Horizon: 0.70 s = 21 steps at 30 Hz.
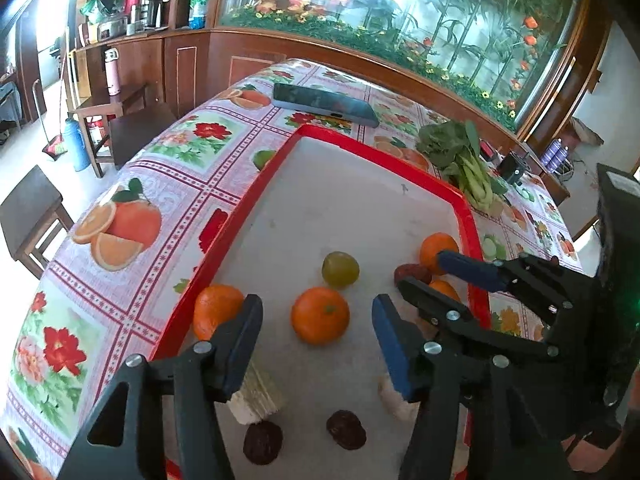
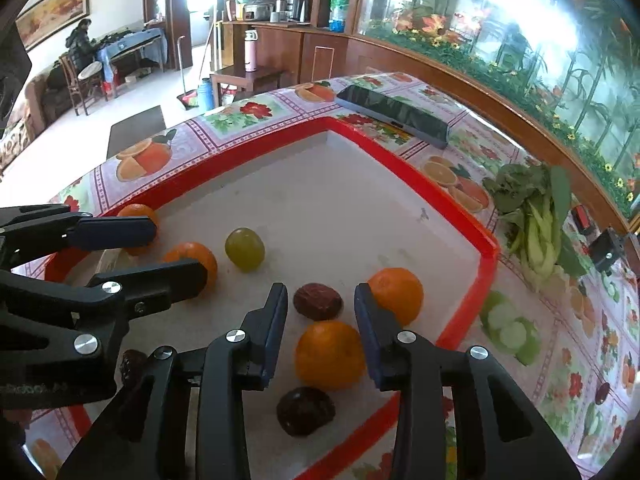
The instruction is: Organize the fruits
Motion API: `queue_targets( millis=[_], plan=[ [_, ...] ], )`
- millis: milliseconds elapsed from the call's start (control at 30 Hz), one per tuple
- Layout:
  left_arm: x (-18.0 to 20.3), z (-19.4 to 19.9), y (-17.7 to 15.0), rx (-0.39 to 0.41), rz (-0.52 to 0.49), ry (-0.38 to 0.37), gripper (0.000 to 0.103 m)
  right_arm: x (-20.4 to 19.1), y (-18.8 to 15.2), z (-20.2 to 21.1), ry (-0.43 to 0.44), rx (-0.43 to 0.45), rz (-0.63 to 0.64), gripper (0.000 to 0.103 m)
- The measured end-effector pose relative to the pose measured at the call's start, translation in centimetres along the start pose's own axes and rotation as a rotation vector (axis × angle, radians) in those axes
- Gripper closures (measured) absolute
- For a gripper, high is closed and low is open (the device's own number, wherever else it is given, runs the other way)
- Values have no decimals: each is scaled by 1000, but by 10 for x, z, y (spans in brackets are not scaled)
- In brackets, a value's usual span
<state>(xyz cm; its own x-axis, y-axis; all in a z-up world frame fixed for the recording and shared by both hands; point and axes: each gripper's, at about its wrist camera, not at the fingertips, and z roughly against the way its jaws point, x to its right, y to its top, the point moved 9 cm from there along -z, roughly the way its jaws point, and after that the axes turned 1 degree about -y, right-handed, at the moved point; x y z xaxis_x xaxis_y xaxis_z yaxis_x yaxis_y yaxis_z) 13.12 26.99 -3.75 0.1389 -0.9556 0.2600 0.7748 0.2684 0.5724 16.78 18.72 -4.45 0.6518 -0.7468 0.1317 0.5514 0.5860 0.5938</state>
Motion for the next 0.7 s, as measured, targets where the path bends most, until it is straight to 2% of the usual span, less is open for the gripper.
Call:
queue_targets(
  millis=[100, 200, 267, 367, 500, 600, 700],
  plan=[
    [1, 11, 1, 29, -1, 23, 34, 5, -2, 11, -13, 5, -21, 53],
    [3, 20, 3, 58, -1, 36, 30, 10, -6, 23, 16, -2, -77, 43],
    [7, 25, 3, 69, -1, 36, 30, 15, -12, 32, 37, -14, -133, 24],
    [15, 29, 3, 80, -14, 35, 29, 30, -26, 47, -7, -39, -186, 12],
    [33, 32, 4, 83, -33, 22, 29, 63, -56, 62, -169, -122, -211, 4],
    [53, 33, 4, 80, -51, 8, 29, 83, -80, 69, -138, -158, -253, 2],
    [78, 32, 3, 79, -80, -11, 27, 124, -113, 81, -178, -189, -354, 2]
  ],
)
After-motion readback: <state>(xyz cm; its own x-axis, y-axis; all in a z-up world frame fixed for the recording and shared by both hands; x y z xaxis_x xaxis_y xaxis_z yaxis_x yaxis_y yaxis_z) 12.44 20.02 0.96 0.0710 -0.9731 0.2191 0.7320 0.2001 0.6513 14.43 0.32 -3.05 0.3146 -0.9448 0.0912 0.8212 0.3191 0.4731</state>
